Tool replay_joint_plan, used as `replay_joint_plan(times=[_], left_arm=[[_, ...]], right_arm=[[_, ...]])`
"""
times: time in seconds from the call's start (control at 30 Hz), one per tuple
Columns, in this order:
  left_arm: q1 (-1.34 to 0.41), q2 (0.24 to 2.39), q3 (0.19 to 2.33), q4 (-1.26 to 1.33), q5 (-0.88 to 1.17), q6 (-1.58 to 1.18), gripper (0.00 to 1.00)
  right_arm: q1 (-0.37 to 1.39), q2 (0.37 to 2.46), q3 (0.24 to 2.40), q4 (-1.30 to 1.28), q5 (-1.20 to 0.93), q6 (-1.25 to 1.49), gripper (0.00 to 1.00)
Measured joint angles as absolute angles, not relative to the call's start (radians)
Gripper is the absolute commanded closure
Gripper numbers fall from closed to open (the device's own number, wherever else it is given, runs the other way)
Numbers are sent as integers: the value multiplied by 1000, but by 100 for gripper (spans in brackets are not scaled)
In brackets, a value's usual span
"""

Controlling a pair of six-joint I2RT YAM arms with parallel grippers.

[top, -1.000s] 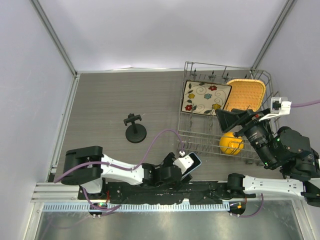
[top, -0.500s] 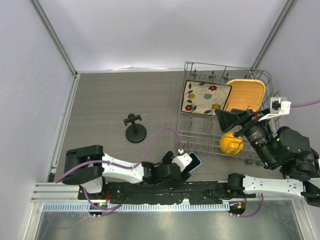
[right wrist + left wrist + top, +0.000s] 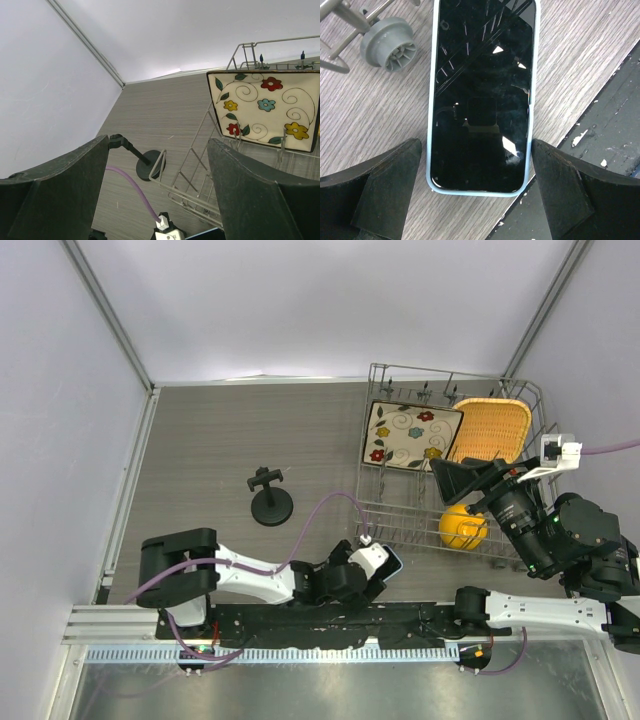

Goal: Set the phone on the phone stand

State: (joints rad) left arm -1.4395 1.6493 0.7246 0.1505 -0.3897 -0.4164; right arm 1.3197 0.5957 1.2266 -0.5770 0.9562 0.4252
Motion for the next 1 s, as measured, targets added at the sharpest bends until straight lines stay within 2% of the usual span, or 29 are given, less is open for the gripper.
replay_joint_plan(times=[0.33,0.37,0.43,0.47,0.57,0.83,0.9,0.93,1.0], left_arm=[[-1439,1632,743,80,-384,-430,56],[-1439,1621,742,52,-381,-434,64],[-1439,1597,742,0,-381,-438,73],[-1439,1586,742,-22,-381,-439,84],[-1440,1542,742,-92,-378,-452,100],[-1441,1433,733,-299,-445,-546,99],[-1441,1427,725,-327,-465,-567,85],[-1441,1428,724,-337,-471,-574,65],[-1441,1433,725,-346,-475,-581,46]], right_arm=[[1320,595,1226,-577,957,425,15],[1320,595,1226,-577,957,425,15],[1320,595,1225,-577,957,425,15],[1320,594,1224,-577,957,425,15],[1320,592,1216,-577,960,425,15],[1320,589,1210,-577,965,422,15],[1320,588,1208,-576,968,421,15],[1320,588,1206,-575,968,420,15],[1320,588,1201,-575,968,417,15]])
